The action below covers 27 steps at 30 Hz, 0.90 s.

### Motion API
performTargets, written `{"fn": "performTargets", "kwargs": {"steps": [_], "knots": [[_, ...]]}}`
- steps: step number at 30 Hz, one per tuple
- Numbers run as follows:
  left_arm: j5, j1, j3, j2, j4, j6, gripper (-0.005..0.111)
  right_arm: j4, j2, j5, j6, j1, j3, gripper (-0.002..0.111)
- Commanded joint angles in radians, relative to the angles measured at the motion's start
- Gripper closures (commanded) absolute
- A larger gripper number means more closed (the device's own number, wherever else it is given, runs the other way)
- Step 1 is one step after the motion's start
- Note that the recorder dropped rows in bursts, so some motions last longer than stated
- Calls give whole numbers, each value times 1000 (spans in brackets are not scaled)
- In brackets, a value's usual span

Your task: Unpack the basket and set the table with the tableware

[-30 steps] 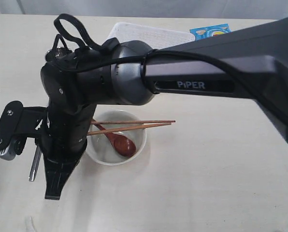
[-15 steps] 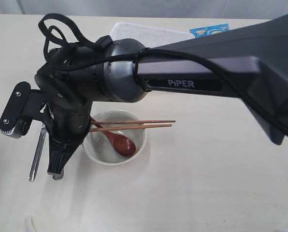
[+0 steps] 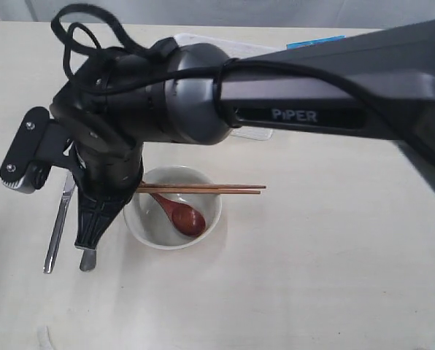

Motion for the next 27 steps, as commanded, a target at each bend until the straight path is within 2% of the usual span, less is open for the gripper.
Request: {"fn": "performTargets", "kwargs": {"steps": [1, 7, 11, 19, 22, 24, 25, 27], "knots": [[-1, -5, 2, -2, -2, -2, 107, 79, -99, 31, -70, -3, -8, 109], [-1, -5, 2, -2, -2, -2, 107, 65, -225, 64, -92, -13, -8, 109], [-1, -5, 2, -2, -2, -2, 107, 65, -298, 64, -92, -84, -8, 109], [-1, -5, 2, -2, -2, -2, 107, 91, -366, 54, -95, -370, -8, 109], [-1, -5, 2, -2, -2, -2, 107, 167, -360, 44, -178, -458, -6, 107], [-1, -5, 2, -2, -2, -2, 107, 282, -345, 40, -309, -516, -6, 92], [-1, -5, 2, -2, -2, -2, 107, 355, -329, 26, -383, -539, -6, 75], [-1, -5, 2, -2, -2, -2, 107, 391, -283, -36, -398, -550, -6, 54]]}}
